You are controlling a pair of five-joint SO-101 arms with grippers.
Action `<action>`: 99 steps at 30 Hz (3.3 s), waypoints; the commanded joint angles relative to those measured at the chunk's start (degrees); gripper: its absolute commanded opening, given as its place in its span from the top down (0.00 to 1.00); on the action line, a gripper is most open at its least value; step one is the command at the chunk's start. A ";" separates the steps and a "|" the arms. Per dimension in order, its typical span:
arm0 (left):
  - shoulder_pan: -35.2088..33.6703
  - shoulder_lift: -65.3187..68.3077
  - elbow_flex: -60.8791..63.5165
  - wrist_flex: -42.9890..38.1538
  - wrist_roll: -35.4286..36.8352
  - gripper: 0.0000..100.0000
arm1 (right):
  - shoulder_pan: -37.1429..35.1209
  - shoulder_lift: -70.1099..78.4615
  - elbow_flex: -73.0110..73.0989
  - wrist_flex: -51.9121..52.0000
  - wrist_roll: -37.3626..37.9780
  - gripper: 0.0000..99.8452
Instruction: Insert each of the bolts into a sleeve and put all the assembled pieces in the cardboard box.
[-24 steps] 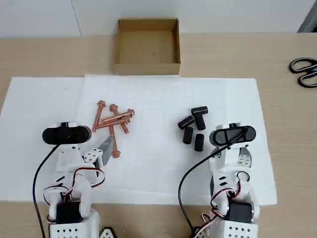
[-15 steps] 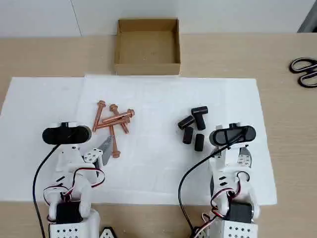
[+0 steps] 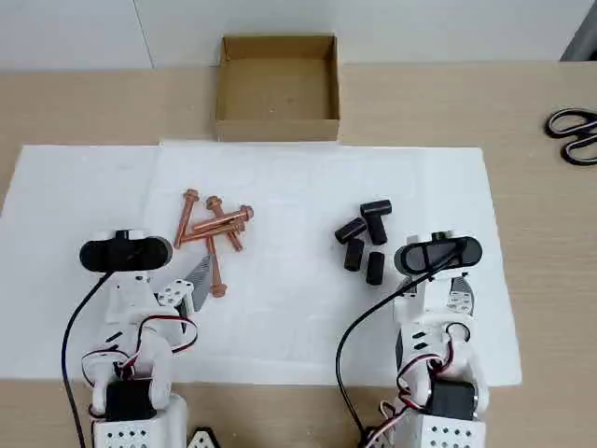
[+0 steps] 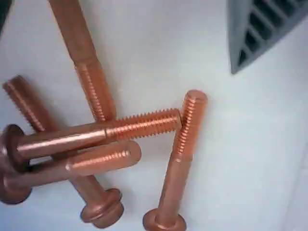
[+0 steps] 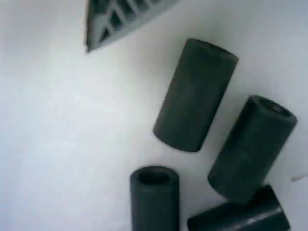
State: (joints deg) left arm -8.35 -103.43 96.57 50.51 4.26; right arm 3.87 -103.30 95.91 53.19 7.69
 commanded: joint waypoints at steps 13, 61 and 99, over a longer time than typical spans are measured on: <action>0.00 -0.53 -0.22 0.53 -0.18 0.70 | 7.87 -0.66 -13.27 6.37 5.45 0.77; 0.26 80.26 -74.77 30.77 -7.38 0.70 | -14.55 121.80 -104.00 39.78 -4.84 0.77; 2.81 80.53 -78.64 37.45 -7.21 0.70 | -10.68 110.64 -104.00 40.40 -2.29 1.00</action>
State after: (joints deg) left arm -6.95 -23.08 22.46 85.58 -3.30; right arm -7.21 13.63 -6.95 93.01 4.00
